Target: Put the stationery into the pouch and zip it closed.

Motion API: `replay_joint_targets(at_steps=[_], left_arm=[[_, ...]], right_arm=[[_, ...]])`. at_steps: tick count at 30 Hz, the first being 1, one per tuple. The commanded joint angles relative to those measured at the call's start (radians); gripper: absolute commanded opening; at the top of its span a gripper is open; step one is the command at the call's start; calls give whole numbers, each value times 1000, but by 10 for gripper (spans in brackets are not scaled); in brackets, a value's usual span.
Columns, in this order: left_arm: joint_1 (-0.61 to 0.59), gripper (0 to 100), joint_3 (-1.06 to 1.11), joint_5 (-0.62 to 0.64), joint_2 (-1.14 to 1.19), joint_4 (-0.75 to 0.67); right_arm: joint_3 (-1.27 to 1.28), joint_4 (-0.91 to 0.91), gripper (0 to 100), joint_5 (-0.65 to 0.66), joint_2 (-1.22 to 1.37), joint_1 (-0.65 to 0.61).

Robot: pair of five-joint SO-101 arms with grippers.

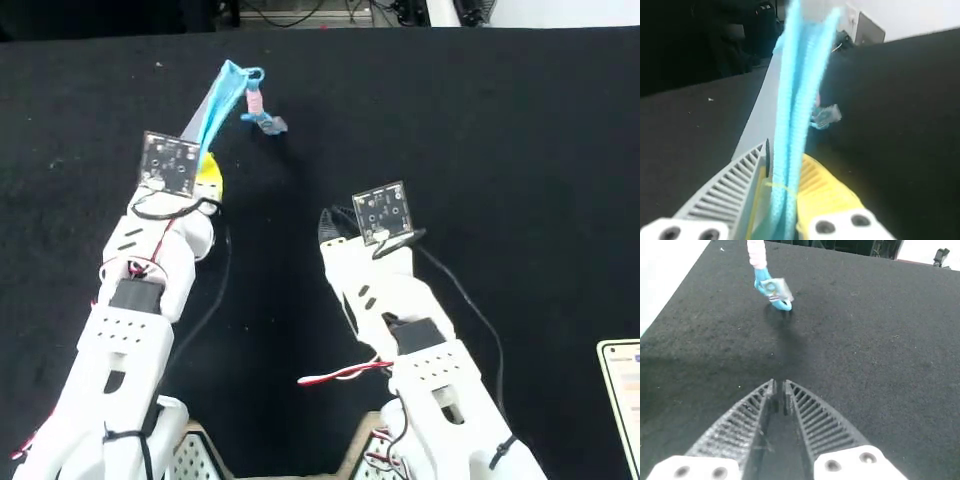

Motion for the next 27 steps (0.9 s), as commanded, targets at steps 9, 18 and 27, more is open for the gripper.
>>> replay_joint_targets(at_steps=[9, 18, 27], left_arm=[[82, 180, 139, 267, 3, -9], [174, 183, 176, 226, 3, -5], [127, 181, 140, 189, -11, 15]], right_arm=[[-8, -26, 20, 12, -1, -15], [-8, -26, 20, 12, -1, -15], [-8, -26, 21, 12, -1, -15]])
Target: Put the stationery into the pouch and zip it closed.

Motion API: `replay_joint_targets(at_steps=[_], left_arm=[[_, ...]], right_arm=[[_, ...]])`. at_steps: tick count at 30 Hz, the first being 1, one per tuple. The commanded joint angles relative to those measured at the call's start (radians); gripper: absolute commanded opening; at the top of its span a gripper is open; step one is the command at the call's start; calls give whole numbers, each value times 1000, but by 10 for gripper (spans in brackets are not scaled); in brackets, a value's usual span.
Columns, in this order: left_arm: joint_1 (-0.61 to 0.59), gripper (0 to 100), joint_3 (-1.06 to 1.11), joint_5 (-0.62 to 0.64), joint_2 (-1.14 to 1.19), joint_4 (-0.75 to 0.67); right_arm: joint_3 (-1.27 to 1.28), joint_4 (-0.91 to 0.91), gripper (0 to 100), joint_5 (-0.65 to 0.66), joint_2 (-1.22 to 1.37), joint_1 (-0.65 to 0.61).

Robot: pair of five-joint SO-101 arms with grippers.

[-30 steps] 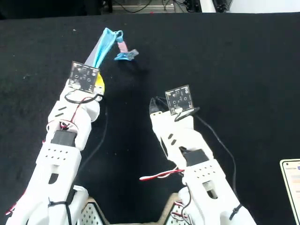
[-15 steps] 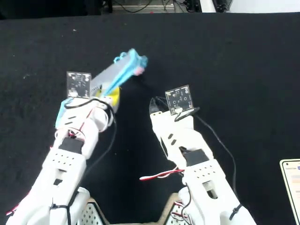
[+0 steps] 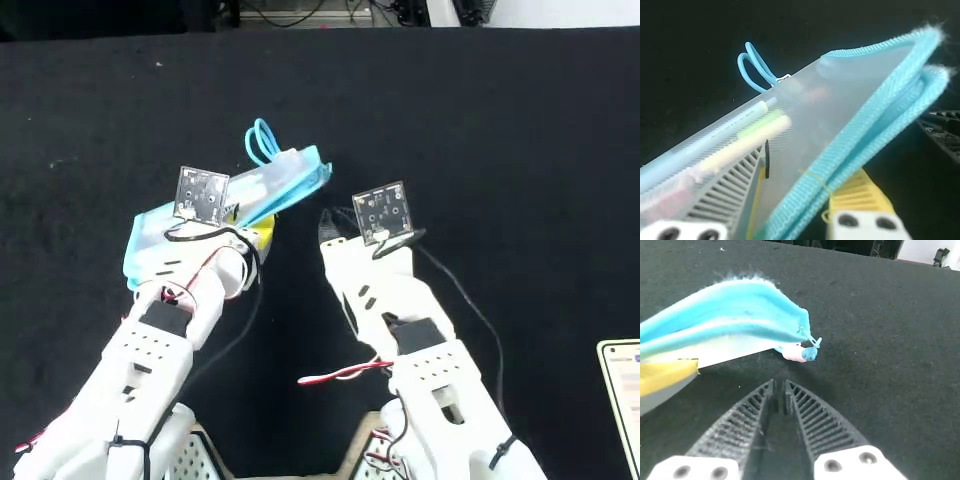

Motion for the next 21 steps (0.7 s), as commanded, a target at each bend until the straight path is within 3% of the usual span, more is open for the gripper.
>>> replay_joint_targets(at_steps=[1, 13, 21], left_arm=[[-44, 181, -53, -5, -14, 37], [-90, 180, -412, -5, -14, 568], [-183, 185, -598, -5, -14, 746]], right_arm=[[-8, -26, 21, 12, -1, -15], [-10, -26, 21, 12, -1, -18], [-10, -26, 21, 12, -1, -18]])
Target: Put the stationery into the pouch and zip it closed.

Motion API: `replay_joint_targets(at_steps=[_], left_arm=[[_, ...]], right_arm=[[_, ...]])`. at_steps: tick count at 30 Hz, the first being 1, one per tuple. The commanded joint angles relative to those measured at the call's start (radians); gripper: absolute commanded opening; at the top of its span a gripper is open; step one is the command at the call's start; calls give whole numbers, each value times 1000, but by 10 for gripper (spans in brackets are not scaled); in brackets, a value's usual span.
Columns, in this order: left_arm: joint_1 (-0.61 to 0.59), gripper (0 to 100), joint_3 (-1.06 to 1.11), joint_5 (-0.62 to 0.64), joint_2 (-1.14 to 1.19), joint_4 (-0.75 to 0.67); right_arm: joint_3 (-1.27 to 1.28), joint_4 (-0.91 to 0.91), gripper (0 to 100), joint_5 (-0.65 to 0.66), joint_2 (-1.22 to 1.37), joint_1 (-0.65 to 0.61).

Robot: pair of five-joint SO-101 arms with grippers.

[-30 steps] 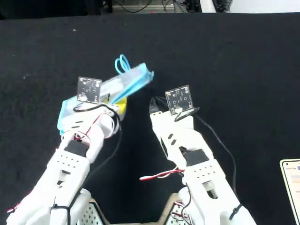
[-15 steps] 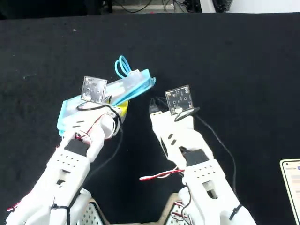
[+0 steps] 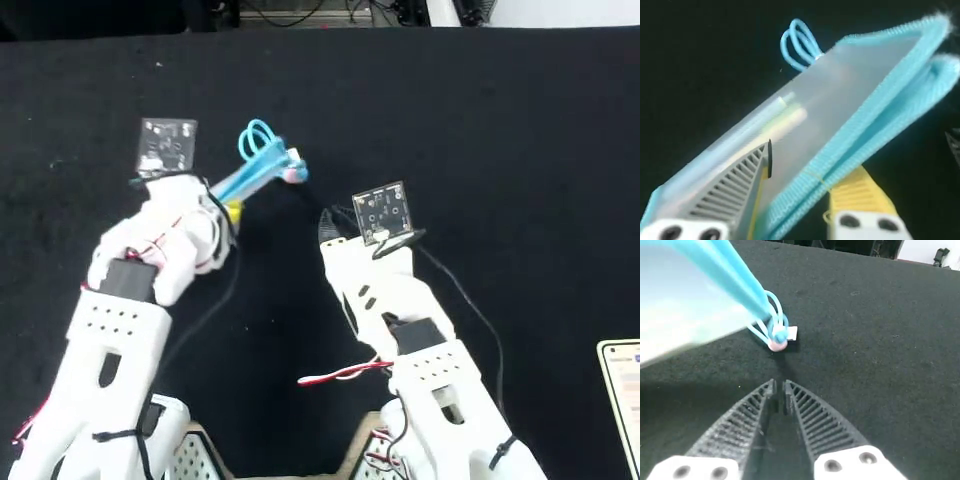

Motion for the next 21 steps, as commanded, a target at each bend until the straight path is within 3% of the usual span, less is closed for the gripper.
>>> replay_joint_targets(at_steps=[1, 8, 21], left_arm=[[-50, 185, -170, -6, -17, 78], [-64, 185, -263, -15, -15, 138], [-65, 185, -277, -311, -29, 140]], right_arm=[[-10, -26, 21, 12, -1, -18], [-10, -26, 21, 12, -1, -18], [-10, -26, 21, 12, -1, -18]])
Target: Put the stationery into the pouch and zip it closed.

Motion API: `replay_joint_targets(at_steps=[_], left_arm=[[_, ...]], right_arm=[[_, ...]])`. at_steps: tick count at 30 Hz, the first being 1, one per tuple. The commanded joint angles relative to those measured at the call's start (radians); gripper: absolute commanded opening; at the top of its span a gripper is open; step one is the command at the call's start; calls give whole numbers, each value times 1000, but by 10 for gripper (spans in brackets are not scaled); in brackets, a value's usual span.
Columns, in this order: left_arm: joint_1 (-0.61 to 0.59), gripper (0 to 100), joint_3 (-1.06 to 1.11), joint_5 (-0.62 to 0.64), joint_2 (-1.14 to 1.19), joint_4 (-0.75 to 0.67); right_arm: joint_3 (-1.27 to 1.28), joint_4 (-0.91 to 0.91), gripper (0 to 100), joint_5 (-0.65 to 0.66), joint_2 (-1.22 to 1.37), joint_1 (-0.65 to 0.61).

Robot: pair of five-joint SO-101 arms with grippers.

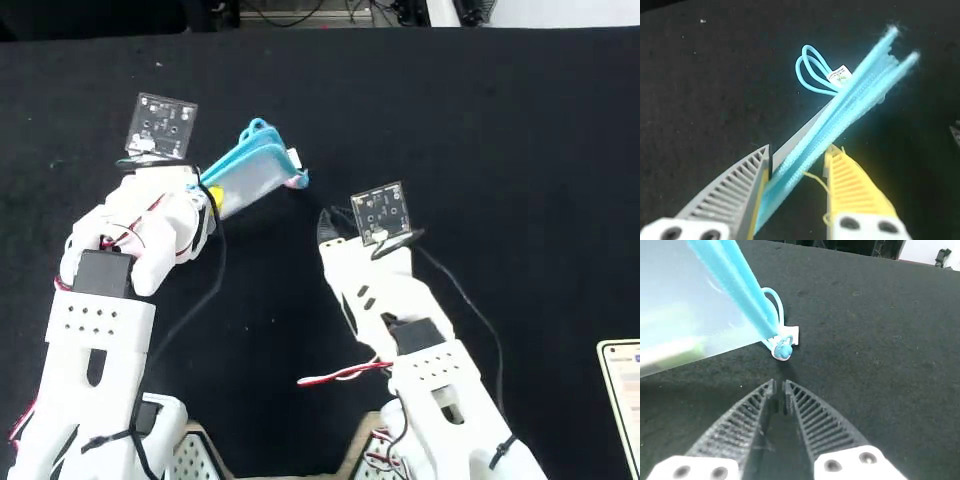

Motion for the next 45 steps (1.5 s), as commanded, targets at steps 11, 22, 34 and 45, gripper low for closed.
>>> replay_joint_targets(at_steps=[11, 22, 34, 45], left_arm=[[-10, 184, 16, -189, -152, 0], [-151, 184, 248, -321, -347, 8], [-656, 185, 386, -322, -476, 38], [-636, 185, 630, -520, -485, 101]], right_arm=[[-10, -26, 21, 12, -1, -14], [-10, -26, 21, 12, -1, -14], [-10, -26, 21, 12, 1, -14], [-10, -26, 21, 12, 1, -12]])
